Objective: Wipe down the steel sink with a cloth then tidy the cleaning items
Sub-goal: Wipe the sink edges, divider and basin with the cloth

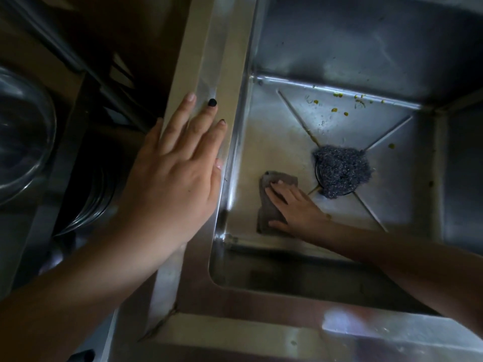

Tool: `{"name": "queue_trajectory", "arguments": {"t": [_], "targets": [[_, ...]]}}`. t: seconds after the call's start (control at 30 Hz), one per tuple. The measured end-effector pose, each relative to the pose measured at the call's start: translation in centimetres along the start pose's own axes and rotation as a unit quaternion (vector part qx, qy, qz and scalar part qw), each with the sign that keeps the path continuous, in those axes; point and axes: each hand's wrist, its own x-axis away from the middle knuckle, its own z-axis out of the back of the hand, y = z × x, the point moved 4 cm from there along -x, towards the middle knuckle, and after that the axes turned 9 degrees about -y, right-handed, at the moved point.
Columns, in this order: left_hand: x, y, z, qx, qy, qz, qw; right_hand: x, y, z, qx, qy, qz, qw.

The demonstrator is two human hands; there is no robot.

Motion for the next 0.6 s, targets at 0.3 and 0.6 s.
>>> {"name": "queue_trajectory", "arguments": {"t": [0.3,0.6], "targets": [[-0.1,0.1,-0.1,0.004,0.001,0.000,1.000,-0.7,2.6,-0.6,0.044,0.015,0.019,0.999],[0.1,0.2,0.1,-0.002,0.006,-0.003,1.000,-4.9,4.0,3.4,-0.005,0.068,-0.077,0.995]]}}
